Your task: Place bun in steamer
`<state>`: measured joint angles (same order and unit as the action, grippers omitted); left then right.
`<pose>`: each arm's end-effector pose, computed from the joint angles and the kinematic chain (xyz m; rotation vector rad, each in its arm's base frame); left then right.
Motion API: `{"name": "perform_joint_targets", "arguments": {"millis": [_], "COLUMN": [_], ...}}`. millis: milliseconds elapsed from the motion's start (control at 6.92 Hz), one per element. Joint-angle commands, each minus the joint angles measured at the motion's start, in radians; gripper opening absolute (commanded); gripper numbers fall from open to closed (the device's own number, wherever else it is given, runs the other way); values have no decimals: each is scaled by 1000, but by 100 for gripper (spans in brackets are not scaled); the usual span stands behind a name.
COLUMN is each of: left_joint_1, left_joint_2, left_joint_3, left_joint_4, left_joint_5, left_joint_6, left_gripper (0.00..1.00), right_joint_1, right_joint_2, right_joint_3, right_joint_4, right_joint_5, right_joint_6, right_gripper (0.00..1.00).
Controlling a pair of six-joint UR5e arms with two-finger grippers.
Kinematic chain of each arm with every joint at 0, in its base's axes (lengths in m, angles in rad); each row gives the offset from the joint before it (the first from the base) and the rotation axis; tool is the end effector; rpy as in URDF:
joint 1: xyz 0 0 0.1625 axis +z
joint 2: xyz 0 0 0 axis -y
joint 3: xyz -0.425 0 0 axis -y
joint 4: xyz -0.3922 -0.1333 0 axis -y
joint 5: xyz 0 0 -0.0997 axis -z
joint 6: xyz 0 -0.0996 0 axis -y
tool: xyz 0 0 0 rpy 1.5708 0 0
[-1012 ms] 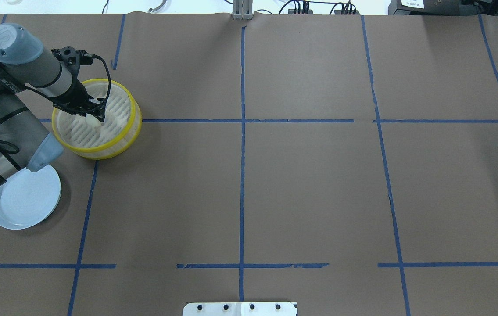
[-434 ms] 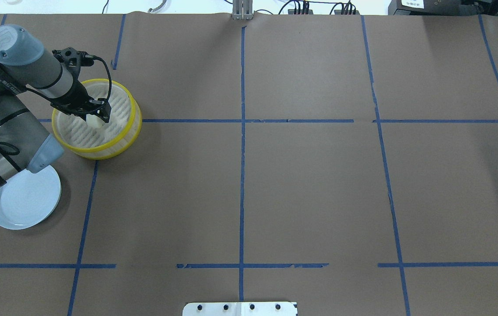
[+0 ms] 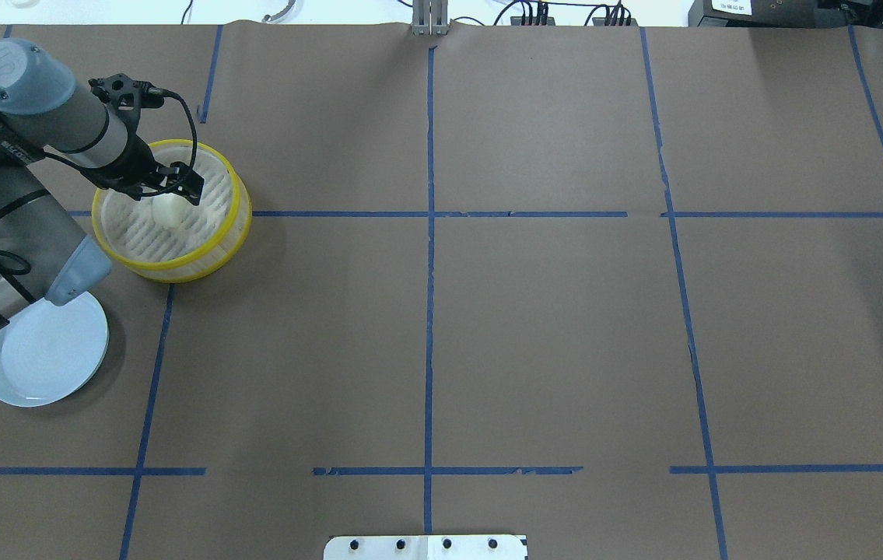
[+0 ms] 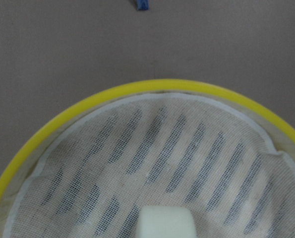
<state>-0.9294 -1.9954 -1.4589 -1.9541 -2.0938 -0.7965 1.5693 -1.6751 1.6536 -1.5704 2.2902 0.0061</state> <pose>0.3400 -0.5949 0.4314 0.1810 0.8239 0.0362 0.0670 -0.4461 0.6706 -0.0229 -0.7193 0.0120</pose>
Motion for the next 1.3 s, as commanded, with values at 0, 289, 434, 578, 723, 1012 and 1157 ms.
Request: {"name": "perform_joint_targets", "arguments": {"millis": [0, 289, 434, 578, 723, 1012, 1157], "left_joint_1": [-110, -204, -286, -360, -440, -626, -661], "left_joint_2": [7, 53, 122, 194, 263, 400, 464], "left_joint_3": [-98, -181, -198, -199, -198, -170, -147], "left_joint_4": [58, 225, 222, 207, 205, 210, 210], "left_joint_5": [-5, -6, -61, -177, -198, -253, -279], "left_joint_6": [17, 263, 278, 337, 541, 809, 958], "left_gripper": [100, 100, 100, 100, 100, 100, 100], "right_joint_1": [0, 0, 0, 0, 0, 0, 0], "right_joint_2": [0, 0, 0, 0, 0, 0, 0], "right_joint_3": [0, 0, 0, 0, 0, 0, 0], "right_joint_4": [0, 0, 0, 0, 0, 0, 0], "right_joint_5": [0, 0, 0, 0, 0, 0, 0], "right_joint_6": [0, 0, 0, 0, 0, 0, 0], "right_gripper": [100, 100, 100, 100, 100, 100, 100]}}
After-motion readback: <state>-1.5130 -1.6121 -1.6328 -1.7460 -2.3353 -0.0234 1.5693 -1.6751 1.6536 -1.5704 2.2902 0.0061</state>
